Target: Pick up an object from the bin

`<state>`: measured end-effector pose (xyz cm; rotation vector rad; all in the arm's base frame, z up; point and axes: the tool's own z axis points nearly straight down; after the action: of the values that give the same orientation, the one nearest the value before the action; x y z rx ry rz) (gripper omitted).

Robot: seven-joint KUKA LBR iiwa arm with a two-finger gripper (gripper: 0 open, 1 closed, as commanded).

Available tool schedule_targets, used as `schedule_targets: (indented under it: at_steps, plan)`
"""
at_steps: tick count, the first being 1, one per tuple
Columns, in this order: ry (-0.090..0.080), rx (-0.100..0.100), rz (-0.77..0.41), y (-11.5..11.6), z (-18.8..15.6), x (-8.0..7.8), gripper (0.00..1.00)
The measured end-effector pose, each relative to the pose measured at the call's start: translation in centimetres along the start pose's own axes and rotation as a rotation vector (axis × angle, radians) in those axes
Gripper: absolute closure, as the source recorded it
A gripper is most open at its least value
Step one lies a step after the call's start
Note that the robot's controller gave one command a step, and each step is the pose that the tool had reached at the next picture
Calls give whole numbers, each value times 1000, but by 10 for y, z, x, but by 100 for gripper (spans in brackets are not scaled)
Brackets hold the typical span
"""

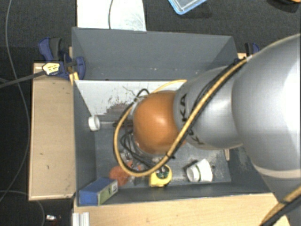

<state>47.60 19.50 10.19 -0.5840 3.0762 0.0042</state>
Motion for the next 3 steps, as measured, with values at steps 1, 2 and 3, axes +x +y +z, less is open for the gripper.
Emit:
schedule_targets:
  at_steps: [1, 2, 3]
  plan:
    - [1, 0, 2, 0, -53, -1, 100]
    - [-5, 0, 6, 0, -80, -2, 100]
    - [-14, -1, 10, 0, -89, -4, 100]
